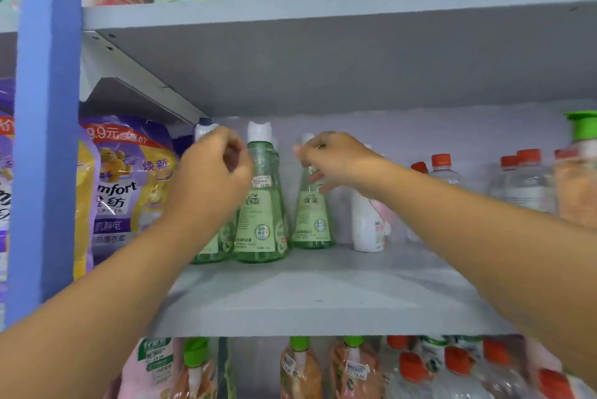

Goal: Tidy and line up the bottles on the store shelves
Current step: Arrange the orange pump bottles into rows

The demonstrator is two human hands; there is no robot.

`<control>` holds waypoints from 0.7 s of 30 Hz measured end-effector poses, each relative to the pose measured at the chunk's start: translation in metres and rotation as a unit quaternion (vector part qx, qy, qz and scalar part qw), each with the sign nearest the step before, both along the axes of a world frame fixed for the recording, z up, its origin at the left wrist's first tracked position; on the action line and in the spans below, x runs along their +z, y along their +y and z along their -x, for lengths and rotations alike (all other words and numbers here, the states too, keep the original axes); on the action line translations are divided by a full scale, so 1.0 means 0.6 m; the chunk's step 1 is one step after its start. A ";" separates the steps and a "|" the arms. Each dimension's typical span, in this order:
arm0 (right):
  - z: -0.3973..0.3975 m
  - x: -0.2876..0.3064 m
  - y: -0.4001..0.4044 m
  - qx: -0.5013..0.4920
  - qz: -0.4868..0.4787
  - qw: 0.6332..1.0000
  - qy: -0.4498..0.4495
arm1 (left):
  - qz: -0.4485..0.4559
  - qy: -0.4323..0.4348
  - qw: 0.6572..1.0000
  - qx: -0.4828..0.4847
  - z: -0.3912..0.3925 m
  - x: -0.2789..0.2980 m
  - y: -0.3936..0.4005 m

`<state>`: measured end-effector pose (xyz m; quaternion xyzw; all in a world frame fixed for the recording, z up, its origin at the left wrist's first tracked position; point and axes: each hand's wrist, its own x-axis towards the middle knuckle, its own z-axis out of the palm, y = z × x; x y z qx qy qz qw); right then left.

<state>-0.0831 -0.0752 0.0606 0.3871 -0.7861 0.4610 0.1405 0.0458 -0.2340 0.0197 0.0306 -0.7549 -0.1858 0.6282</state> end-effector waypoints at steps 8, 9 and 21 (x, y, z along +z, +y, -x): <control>0.043 0.012 0.194 -0.155 -0.006 0.987 -0.049 | -0.112 -0.354 0.920 -0.128 0.199 0.025 0.179; 0.048 0.002 0.203 -0.167 -0.019 0.984 -0.058 | -0.114 -0.371 0.910 -0.147 0.218 0.024 0.186; 0.089 0.025 0.139 -0.130 -0.094 0.977 -0.139 | -0.136 -0.368 0.905 -0.163 0.162 0.025 0.154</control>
